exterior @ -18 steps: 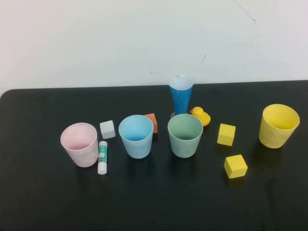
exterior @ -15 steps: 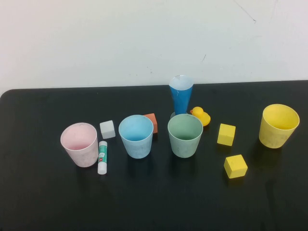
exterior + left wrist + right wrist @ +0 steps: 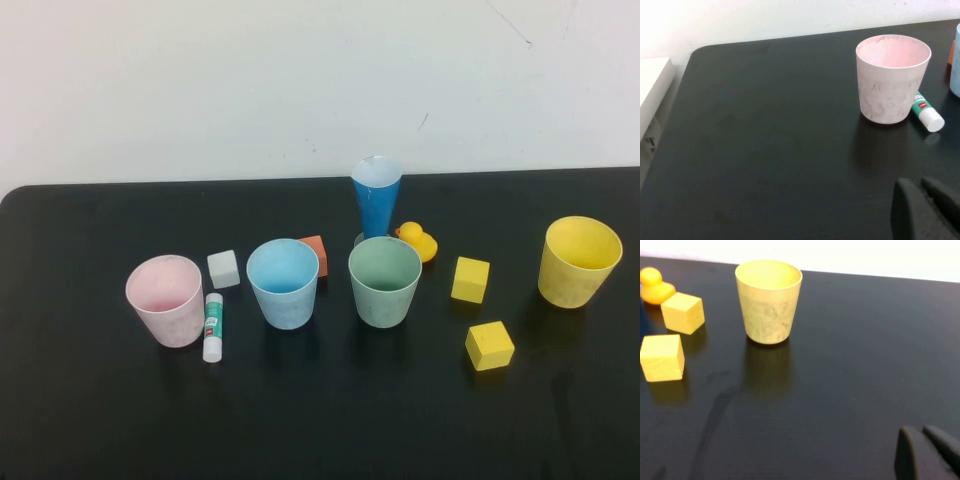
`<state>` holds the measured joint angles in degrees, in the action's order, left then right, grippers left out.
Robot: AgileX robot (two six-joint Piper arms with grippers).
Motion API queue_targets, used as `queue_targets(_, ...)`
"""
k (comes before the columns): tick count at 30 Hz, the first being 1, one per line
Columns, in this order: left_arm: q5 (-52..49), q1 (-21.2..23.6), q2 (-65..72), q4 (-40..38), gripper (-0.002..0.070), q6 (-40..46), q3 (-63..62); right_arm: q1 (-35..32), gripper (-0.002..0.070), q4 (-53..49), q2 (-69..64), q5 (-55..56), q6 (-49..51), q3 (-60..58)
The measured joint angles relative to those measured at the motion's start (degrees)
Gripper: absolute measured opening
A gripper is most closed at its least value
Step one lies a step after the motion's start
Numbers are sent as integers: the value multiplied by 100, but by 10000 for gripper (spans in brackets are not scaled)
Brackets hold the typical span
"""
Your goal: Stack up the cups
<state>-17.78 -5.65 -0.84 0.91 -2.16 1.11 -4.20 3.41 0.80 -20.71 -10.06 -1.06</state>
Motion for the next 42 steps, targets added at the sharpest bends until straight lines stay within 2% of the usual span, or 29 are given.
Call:
queue_targets(23, 0, 0, 0, 10, -1, 13, 0, 0, -3, 0, 0, 0, -255, 0)
queue_targets(27, 223, 0, 0, 128, -1, 13, 0, 0, -3, 0, 0, 570, -291, -62)
queue_targets(31, 1272, 0, 0, 367, -1, 13, 11, 0, -3, 0, 0, 2004, -300, -62)
queue_targets(38, 4170, 0, 0, 722, -1, 13, 11, 0, -3, 19, 0, 5063, -279, -62)
queue_targets(42, 5346, 0, 0, 712, -1, 49, 11, 0, -3, 220, 0, 5771, -279, -62)
